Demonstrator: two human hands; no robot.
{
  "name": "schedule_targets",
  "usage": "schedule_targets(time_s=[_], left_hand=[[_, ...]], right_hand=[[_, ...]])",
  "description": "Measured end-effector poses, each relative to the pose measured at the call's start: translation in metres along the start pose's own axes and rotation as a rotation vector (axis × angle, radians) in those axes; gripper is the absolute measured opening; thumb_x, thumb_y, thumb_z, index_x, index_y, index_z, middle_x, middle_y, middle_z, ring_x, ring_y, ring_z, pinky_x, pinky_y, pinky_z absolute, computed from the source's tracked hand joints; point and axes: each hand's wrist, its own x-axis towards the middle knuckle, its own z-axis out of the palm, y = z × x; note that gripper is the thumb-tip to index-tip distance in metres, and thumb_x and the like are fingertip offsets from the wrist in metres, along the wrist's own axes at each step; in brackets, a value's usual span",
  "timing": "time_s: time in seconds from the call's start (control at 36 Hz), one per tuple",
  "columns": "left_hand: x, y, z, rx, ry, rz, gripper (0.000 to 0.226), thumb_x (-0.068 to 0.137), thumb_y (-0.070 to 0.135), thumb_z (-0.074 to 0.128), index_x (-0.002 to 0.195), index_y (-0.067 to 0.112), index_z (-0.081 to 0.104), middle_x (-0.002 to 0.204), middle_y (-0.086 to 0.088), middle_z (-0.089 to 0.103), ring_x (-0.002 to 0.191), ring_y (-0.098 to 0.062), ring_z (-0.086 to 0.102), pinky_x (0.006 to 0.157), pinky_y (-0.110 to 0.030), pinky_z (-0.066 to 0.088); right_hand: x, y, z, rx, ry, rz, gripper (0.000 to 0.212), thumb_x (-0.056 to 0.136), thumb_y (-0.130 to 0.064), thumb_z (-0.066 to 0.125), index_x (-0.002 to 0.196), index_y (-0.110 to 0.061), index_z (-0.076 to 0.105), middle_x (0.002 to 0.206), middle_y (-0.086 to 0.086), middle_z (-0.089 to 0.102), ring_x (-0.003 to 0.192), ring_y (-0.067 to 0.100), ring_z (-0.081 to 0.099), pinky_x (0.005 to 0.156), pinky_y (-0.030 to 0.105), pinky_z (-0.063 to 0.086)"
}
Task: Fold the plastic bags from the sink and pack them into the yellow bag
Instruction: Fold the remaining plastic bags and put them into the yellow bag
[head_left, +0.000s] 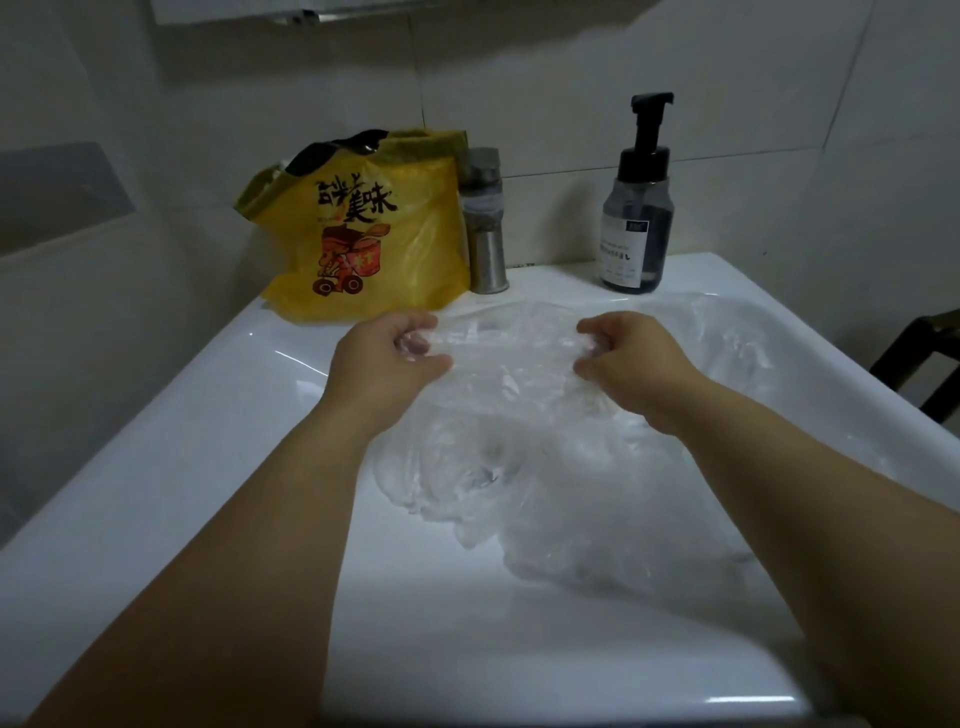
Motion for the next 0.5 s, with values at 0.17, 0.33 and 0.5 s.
schedule_targets(time_s=[0.17,0.33,0.5], left_hand=[[0.001,0.002,-0.004,-0.052,0.041,-0.050,0.019,0.081,0.018,0.077,0.073,0.025,0.061,0.076,0.007,0.053,0.073,-0.009,0.050,0.068,-0.019,0.041],[0.008,0.015,-0.005,-0.738,-0.074,-0.288,0.006,0.095,0.007,0.057,0.100,0.006,0.060,0.096,-0.009,0.064,0.094,-0.019,0.061,0.088,-0.028,0.052],[0.006,0.017,0.003,-0.592,-0.036,-0.219,0.013,0.099,0.013,0.052,0.087,0.013,0.053,0.075,-0.002,0.056,0.068,-0.008,0.056,0.064,-0.022,0.055]], right_hand=[[0.002,-0.004,-0.003,-0.006,0.042,0.022,0.011,0.096,-0.015,0.048,0.096,-0.011,0.058,0.078,0.000,0.054,0.068,0.014,0.050,0.056,0.024,0.039],[-0.002,-0.021,-0.007,0.750,0.082,0.152,0.012,0.093,-0.006,0.052,0.086,-0.015,0.052,0.089,-0.001,0.054,0.082,0.015,0.054,0.091,0.037,0.048],[-0.004,-0.021,-0.007,0.644,0.202,-0.012,0.018,0.100,-0.021,0.047,0.117,-0.017,0.052,0.115,0.000,0.057,0.098,0.017,0.059,0.080,0.030,0.056]])
